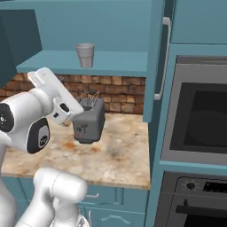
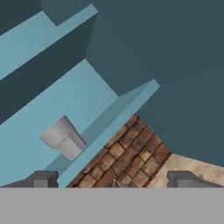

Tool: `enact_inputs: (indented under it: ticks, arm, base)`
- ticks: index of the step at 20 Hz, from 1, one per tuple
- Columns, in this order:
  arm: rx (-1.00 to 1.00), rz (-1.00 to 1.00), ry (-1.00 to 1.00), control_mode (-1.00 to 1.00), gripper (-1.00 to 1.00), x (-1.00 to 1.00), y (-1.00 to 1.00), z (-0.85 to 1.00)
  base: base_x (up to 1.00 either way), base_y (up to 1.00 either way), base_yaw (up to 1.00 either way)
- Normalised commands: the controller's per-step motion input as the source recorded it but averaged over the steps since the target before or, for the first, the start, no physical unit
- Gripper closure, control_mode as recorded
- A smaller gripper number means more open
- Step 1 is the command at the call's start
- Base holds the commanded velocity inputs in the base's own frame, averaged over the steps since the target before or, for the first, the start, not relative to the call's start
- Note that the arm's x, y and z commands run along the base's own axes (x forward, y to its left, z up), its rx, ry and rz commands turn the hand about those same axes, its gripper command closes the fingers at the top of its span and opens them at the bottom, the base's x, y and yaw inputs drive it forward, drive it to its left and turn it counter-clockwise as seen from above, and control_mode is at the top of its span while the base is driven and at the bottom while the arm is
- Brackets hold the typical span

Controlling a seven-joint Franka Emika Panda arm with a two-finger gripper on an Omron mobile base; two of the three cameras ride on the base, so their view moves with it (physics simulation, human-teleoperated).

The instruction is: Move the glass cup from next to the sink to the open cabinet. Then, move the bowl with the lime to the fridge to clear the area for faucet cleaning.

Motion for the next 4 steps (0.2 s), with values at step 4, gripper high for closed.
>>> enact_inputs:
  ticks: [4]
  arm:
    - [0.01, 0.0, -0.01, -1.0, -1.0, -0.21, -0.07, 0.0]
  base:
    - [0.0, 0.0, 0.0]
